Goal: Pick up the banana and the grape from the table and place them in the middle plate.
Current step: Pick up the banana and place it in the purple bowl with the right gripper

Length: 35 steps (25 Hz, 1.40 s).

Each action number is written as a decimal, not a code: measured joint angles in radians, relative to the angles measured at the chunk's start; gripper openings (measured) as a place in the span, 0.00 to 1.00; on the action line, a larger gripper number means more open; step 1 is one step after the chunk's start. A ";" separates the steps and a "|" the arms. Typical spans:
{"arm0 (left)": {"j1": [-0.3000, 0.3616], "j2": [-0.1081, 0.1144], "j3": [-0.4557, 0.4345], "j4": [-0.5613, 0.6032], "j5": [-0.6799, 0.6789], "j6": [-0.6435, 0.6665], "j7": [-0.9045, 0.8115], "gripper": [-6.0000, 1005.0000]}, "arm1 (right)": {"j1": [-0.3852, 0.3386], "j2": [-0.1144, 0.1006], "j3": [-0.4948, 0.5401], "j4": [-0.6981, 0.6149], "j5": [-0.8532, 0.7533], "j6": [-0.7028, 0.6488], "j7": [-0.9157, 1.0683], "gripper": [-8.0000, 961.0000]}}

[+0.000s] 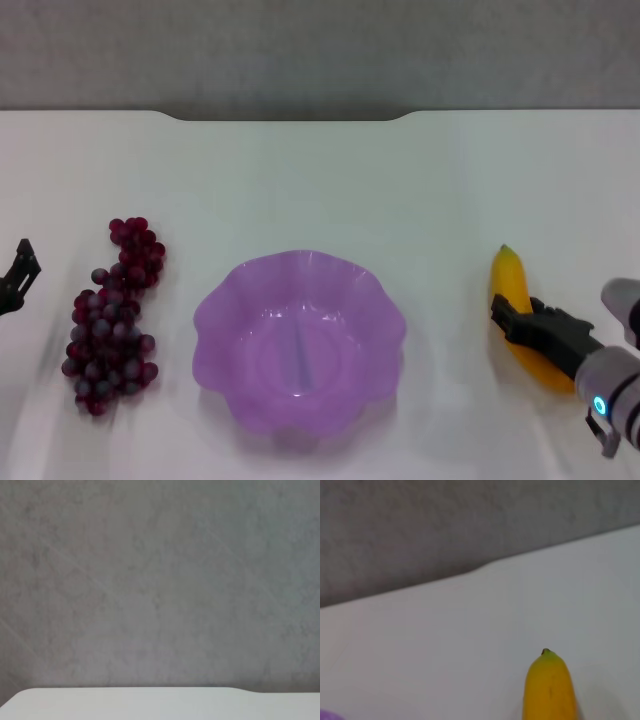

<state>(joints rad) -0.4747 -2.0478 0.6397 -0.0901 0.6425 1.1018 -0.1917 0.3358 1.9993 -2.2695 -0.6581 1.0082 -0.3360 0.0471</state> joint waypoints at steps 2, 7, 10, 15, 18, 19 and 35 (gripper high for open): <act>0.007 0.001 0.000 0.002 -0.002 0.000 0.000 0.86 | 0.012 -0.002 0.019 -0.007 -0.029 -0.006 0.000 0.53; 0.016 0.003 -0.002 0.006 -0.016 0.000 0.000 0.86 | 0.040 -0.030 0.126 -0.130 -0.166 0.032 -0.001 0.54; 0.016 0.003 -0.002 0.006 -0.016 0.002 0.000 0.86 | 0.040 -0.043 0.183 -0.263 -0.294 0.107 -0.001 0.54; 0.015 0.002 -0.002 0.006 -0.015 0.002 0.000 0.86 | 0.075 -0.017 0.221 -0.447 -0.514 0.313 -0.001 0.55; 0.014 0.002 -0.002 0.006 -0.015 0.003 0.000 0.86 | 0.117 0.000 0.175 -0.493 -0.572 0.415 -0.001 0.55; 0.013 0.002 -0.002 0.006 -0.015 0.003 0.000 0.86 | 0.133 0.000 0.146 -0.502 -0.573 0.448 -0.001 0.55; 0.009 0.002 -0.003 0.006 -0.015 0.004 0.000 0.86 | 0.171 0.002 0.020 -0.476 -0.411 0.607 -0.003 0.57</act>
<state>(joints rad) -0.4654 -2.0456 0.6367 -0.0844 0.6275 1.1061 -0.1917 0.5068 2.0016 -2.2493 -1.1345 0.5976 0.2712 0.0439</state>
